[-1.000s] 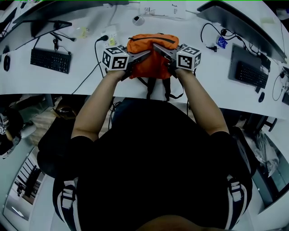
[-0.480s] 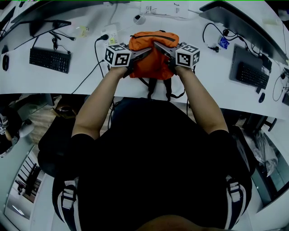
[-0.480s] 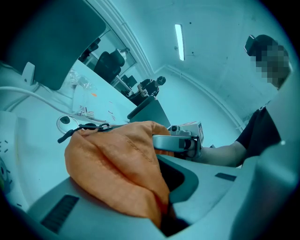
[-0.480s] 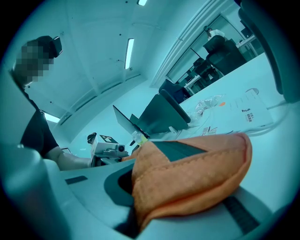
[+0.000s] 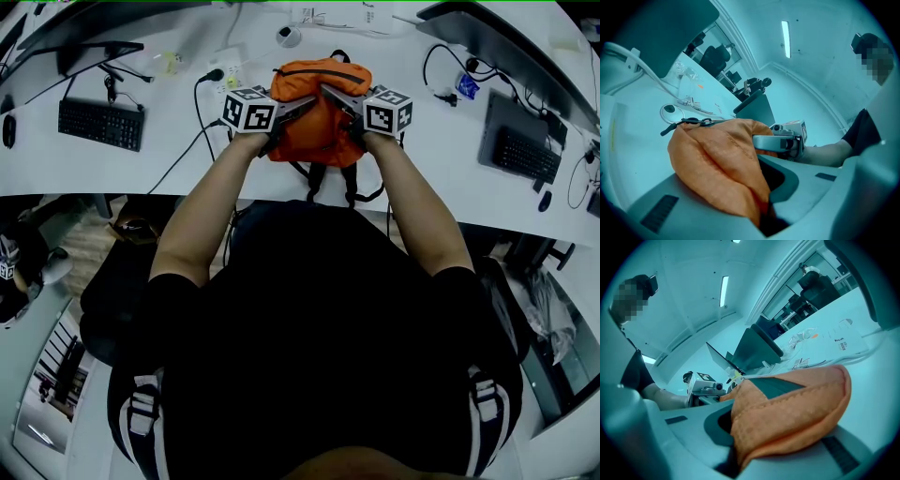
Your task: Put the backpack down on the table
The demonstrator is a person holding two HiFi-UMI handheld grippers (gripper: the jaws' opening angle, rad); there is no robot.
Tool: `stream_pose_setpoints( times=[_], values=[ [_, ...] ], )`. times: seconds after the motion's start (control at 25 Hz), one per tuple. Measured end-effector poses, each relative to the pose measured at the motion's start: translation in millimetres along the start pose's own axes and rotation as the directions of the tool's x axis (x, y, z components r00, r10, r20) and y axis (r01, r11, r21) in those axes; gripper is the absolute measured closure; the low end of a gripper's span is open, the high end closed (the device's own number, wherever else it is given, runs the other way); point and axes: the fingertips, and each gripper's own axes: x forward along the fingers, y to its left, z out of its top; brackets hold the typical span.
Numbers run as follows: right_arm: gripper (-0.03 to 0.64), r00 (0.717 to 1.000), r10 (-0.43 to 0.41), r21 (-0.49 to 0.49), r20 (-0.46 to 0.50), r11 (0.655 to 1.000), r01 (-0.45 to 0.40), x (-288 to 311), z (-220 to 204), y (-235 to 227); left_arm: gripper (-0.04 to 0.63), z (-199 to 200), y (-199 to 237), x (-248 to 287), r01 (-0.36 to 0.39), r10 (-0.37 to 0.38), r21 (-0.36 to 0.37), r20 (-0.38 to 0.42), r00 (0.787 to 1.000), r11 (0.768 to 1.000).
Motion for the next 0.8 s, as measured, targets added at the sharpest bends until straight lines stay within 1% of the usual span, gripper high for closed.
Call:
stream_pose_setpoints(
  times=[0.4,0.6,0.8],
  values=[
    [0.571,0.999,-0.03,0.015,-0.042,0.999,0.031,5.5,-20.9,-20.0,0.526,-16.9,18.7,9.8,-0.025,0.024,-0.033,-0.031,0.999,0.999],
    [0.571,0.997,-0.042,0.028,-0.06,0.999,0.044,7.3,-26.3,-28.0,0.526,-21.5,26.7,12.8,-0.033,0.032,-0.023,-0.05,0.998,0.999],
    [0.571,0.996,-0.049,0.026,-0.08,0.998,0.051,9.8,-28.4,-31.7,0.526,-22.8,31.9,14.0,-0.036,0.035,-0.026,-0.052,0.998,0.999]
  ],
)
